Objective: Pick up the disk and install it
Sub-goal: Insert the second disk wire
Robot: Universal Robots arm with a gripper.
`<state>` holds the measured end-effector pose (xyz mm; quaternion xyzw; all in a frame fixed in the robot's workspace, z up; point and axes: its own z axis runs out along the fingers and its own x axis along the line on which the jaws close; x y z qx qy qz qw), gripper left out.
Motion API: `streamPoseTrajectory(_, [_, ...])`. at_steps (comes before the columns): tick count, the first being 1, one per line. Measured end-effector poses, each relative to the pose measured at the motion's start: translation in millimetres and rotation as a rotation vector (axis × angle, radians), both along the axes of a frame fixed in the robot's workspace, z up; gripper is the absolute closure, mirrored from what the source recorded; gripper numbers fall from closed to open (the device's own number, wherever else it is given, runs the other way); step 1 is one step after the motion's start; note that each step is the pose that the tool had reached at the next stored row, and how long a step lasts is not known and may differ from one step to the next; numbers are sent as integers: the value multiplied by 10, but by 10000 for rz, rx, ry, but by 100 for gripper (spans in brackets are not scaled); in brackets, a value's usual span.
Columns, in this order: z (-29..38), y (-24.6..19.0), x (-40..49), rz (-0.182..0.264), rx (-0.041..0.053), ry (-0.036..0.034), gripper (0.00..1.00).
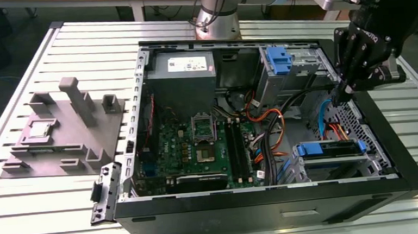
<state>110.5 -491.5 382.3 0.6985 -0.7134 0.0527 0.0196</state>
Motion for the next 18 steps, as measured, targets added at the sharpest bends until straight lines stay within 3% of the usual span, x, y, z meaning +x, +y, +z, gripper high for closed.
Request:
streamPoseTrajectory(4, [0, 90, 6, 1, -18, 45, 90])
streamPoseTrajectory(7, [-5, 146, 14, -1, -98, 82, 90])
streamPoseTrajectory(11, [-29, 176, 17, -5, -377, 84, 90])
streamPoseTrajectory(13, [-49, 190, 21, -7, -469, 84, 89])
streamPoseTrajectory(18, [-68, 202, 27, -7, -512, 84, 83])
